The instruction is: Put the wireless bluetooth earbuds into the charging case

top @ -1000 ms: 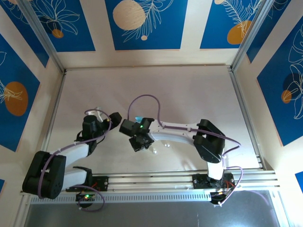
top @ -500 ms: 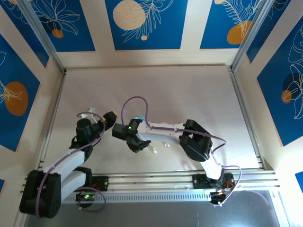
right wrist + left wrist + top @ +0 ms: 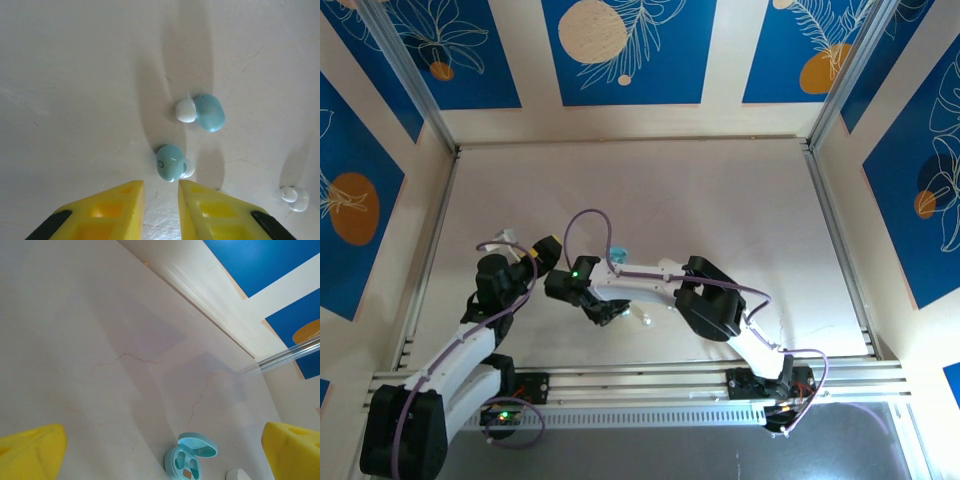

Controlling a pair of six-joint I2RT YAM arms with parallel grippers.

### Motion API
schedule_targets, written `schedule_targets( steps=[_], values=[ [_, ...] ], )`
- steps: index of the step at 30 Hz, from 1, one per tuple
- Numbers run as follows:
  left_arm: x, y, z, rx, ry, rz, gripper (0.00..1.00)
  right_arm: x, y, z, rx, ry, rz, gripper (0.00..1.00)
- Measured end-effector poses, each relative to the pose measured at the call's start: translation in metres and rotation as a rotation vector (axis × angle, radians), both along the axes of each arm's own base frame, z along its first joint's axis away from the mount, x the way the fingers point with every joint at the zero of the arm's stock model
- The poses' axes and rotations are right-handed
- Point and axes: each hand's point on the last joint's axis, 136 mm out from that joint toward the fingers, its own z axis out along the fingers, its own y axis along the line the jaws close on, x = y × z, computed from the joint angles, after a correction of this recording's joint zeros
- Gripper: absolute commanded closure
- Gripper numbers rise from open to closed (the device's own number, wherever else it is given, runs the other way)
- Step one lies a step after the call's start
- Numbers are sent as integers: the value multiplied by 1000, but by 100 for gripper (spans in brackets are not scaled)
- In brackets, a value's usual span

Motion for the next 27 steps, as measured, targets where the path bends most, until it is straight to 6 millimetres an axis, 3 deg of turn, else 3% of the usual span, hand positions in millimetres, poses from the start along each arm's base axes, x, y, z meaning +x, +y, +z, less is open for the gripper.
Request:
schedule_targets(
  steps=[27],
  values=[
    [-1, 3, -8, 6, 21, 12, 0, 6, -2, -13, -93, -8, 10, 72]
  ],
)
